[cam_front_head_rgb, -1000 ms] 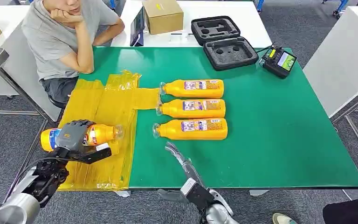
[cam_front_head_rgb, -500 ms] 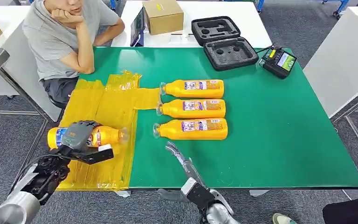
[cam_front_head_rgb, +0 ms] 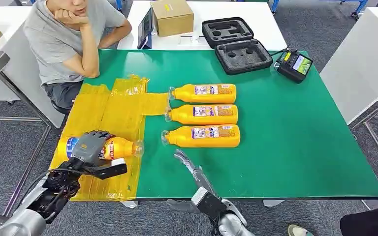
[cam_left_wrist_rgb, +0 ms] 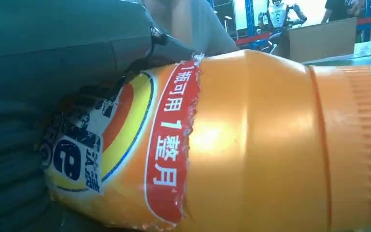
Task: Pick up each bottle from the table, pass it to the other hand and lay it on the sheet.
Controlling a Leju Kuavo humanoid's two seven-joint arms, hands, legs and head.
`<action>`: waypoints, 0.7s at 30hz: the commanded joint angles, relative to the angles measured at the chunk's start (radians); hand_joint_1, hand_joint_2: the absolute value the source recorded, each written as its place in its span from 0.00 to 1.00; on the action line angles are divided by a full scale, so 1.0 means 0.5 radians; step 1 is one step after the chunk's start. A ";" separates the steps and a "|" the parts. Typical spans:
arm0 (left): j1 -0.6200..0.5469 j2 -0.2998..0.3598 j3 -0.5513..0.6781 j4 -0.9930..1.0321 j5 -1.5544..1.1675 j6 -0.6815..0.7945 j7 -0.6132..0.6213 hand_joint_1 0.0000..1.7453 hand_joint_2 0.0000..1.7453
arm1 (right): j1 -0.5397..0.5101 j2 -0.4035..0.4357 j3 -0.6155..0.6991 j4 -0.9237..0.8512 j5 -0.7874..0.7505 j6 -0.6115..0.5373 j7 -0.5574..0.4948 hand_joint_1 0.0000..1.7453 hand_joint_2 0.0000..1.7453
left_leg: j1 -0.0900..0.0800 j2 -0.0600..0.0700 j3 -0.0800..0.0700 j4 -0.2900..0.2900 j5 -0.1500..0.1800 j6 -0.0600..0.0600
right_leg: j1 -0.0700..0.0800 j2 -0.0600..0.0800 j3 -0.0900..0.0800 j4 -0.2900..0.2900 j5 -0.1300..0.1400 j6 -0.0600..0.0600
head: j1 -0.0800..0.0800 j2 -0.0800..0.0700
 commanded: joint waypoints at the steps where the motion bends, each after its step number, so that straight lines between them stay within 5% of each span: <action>1: -0.022 -0.010 -0.122 0.137 -0.083 -0.036 0.095 0.04 1.00 | -0.065 -0.038 0.039 0.078 -0.034 -0.003 0.001 0.00 1.00 | 0.000 0.000 0.004 -0.001 -0.001 -0.001 | -0.001 0.001 0.004 -0.001 -0.001 -0.001 | 0.000 0.000; 21: -0.089 -0.023 -0.139 0.274 -0.191 -0.065 0.211 0.00 1.00 | -0.054 -0.029 0.014 0.135 -0.050 -0.051 0.001 0.00 1.00 | 0.000 -0.002 0.012 -0.003 0.001 -0.003 | 0.000 0.001 0.012 -0.002 -0.001 -0.002 | 0.000 0.000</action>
